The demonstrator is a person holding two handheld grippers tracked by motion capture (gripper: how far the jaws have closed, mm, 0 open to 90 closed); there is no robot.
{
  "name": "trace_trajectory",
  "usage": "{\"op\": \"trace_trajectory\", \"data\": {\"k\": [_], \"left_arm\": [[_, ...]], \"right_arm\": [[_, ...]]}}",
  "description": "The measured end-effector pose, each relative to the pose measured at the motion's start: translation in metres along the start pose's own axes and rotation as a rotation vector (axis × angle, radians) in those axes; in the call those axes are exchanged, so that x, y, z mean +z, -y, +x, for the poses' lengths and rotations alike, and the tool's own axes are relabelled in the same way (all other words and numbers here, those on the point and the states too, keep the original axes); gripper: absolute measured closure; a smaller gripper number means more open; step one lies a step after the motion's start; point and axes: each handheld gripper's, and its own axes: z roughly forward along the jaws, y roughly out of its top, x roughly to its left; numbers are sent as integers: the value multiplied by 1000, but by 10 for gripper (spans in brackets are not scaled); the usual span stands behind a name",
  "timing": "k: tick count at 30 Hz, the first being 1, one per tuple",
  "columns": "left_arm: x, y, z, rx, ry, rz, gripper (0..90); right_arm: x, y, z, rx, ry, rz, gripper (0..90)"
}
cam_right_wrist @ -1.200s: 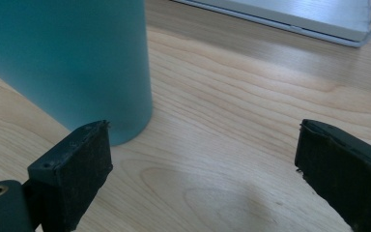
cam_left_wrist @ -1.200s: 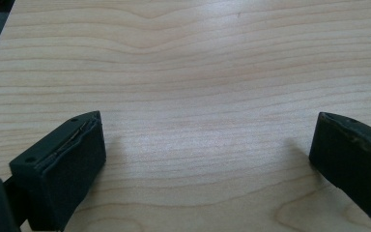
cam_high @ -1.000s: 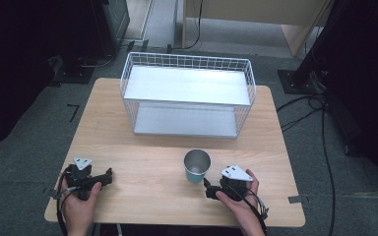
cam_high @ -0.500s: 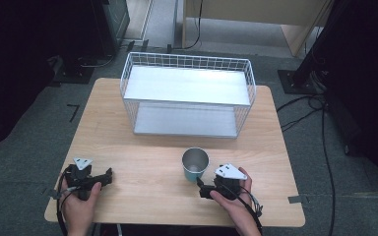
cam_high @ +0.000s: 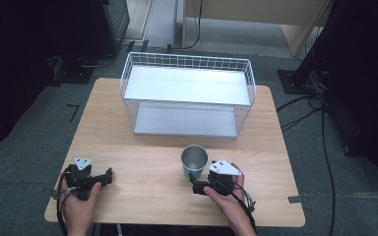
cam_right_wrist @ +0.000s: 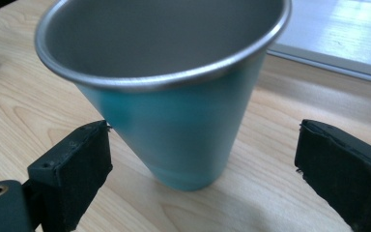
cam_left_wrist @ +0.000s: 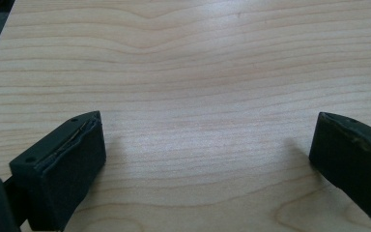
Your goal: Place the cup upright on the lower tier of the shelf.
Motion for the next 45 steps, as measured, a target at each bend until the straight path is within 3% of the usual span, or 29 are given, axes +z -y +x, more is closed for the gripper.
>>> {"op": "trace_trajectory", "data": {"k": [11,26,29,35,45], "left_arm": [[0,0,0,0,0,0,0],[0,0,0,0,0,0,0],[0,0,0,0,0,0,0],[0,0,0,0,0,0,0],[0,0,0,0,0,0,0]], "right_arm": [[9,-7,4,10,-12,-33,59],[23,-15,12,13,29,-109,84],[22,-15,15,9,54,-137,141],[22,-15,15,4,61,-141,142],[14,-24,15,-2,65,-195,144]]}}
